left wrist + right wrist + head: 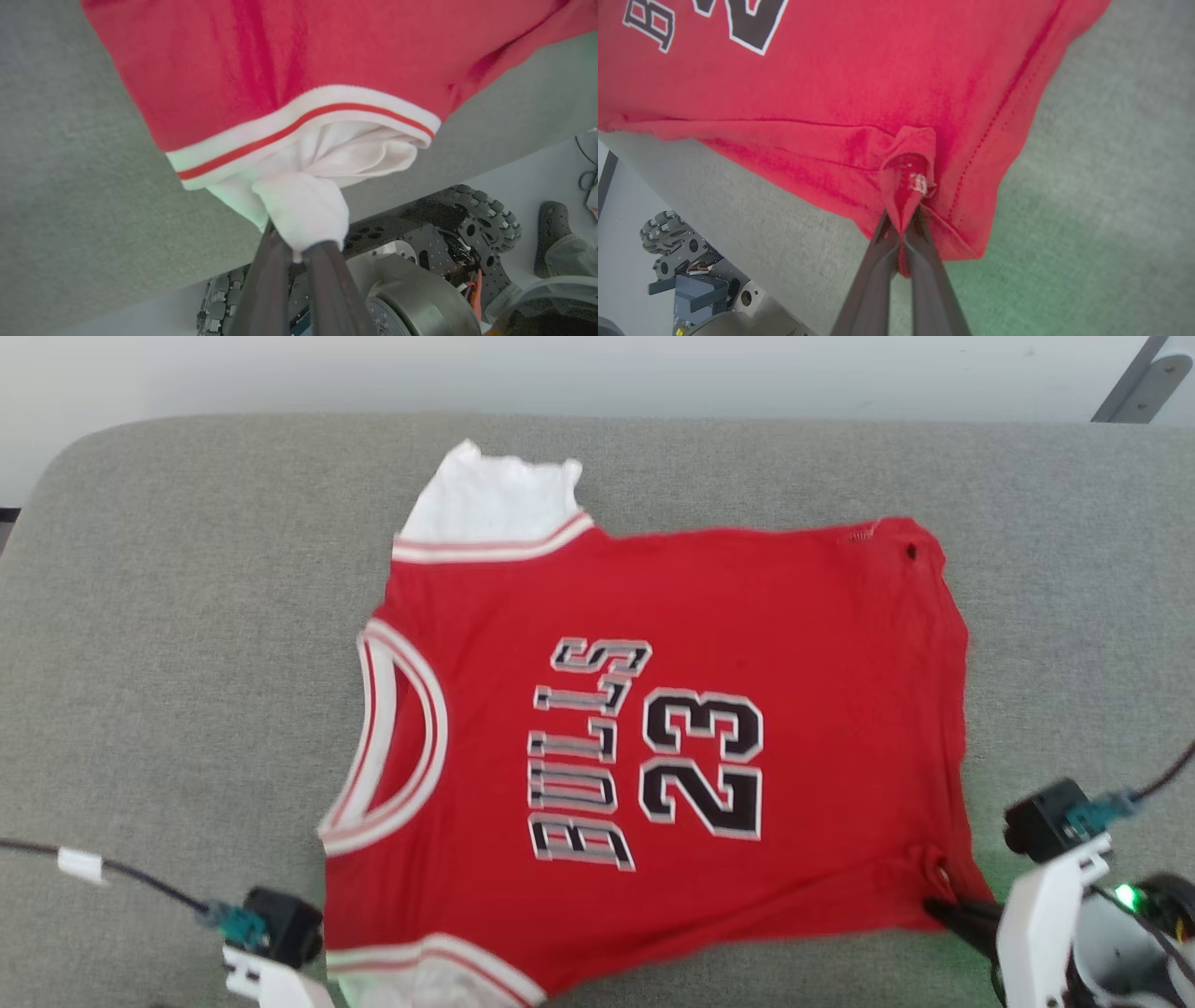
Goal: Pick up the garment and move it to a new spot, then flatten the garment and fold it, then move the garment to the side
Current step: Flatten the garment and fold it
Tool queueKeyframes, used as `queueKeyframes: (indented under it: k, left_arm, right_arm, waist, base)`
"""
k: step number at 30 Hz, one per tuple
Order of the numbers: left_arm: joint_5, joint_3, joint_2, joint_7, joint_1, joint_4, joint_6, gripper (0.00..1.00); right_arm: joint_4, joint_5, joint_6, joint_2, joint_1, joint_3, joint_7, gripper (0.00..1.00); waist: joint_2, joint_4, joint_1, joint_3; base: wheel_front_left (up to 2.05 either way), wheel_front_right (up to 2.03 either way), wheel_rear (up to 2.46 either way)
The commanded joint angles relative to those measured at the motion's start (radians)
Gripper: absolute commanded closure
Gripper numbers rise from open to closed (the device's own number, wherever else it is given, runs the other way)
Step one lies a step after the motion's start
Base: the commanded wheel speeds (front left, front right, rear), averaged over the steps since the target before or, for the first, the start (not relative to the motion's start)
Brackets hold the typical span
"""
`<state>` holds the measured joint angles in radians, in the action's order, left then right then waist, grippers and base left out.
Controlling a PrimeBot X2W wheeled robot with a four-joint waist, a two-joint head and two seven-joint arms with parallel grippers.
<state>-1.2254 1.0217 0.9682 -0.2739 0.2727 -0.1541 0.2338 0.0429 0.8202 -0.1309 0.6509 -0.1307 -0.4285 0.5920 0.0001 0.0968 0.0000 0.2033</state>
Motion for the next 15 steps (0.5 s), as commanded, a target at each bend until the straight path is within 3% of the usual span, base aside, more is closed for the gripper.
queueKeyframes:
  k: [1,10,15]
  left_arm:
    - [-0.001,0.007,0.008,-0.008,-0.018,-0.012,0.011,1.00]
    - [0.043,-0.034,0.079,-0.005,0.045,-0.068,0.033,1.00]
    - [0.124,-0.086,0.135,-0.008,0.157,-0.088,0.013,1.00]
  right_arm:
    - [-0.025,0.004,0.000,0.001,0.034,0.020,0.016,1.00]
    - [-0.155,-0.052,0.000,-0.079,0.155,0.212,0.076,1.00]
    - [-0.234,-0.118,0.000,-0.150,0.123,0.305,0.125,1.00]
  waist:
    - [-0.0001,0.000,0.0000,0.000]
    - [-0.0001,-0.001,0.0000,0.009]
    - [-0.0001,-0.016,0.0000,0.028]
  base:
    - [0.00,0.00,0.00]
    - [0.00,0.00,0.00]
    - [0.00,0.00,0.00]
